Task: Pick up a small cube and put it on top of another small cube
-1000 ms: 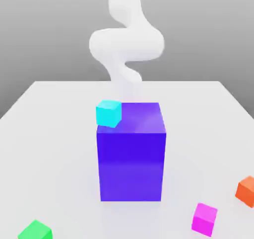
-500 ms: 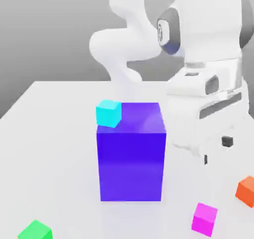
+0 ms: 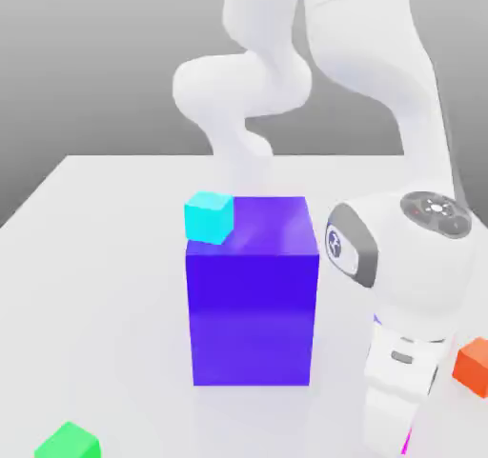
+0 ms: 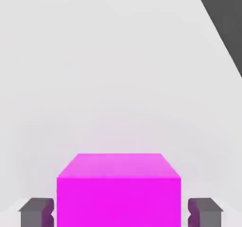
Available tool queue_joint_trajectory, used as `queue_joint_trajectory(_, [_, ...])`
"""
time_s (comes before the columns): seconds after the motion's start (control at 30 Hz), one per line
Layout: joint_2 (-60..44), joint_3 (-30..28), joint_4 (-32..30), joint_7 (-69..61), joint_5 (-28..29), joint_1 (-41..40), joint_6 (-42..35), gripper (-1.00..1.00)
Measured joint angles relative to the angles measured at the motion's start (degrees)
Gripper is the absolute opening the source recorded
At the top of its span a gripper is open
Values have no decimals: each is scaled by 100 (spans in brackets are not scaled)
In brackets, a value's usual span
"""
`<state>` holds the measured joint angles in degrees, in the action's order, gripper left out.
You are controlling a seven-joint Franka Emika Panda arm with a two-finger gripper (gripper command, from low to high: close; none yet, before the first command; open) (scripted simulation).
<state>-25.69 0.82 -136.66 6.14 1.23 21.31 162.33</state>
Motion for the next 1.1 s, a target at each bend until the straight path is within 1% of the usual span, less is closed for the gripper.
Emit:
queue_joint_trajectory(0.1, [-32,1,6,4,8,0,23,-100])
queue_joint_trajectory(0.27, [788,-15,-131,9,-55,-114,-666,-100])
queue_joint_trajectory(0.37, [881,-414,59,167,-289,-563,-981,-100])
queue_joint_trajectory(0.63, [925,-1476,491,594,-834,-1698,-1520,-100])
queue_joint_trajectory(0.73, [440,-1704,812,617,-1260,-2228,-1394,-100])
queue_joint_trajectory(0.77, [176,-1682,916,577,-1430,-2408,-1249,100])
queue_joint_trajectory(0.93, [176,-1682,916,577,-1430,-2408,-1249,100])
queue_joint_trajectory(0.97, [44,-1673,968,559,-1513,-2495,-1173,100])
queue_joint_trajectory(1.03, [208,-1773,987,646,-1429,-2479,-1345,100])
queue_joint_trajectory(1.1, [562,-1905,966,800,-1222,-2401,-1664,100])
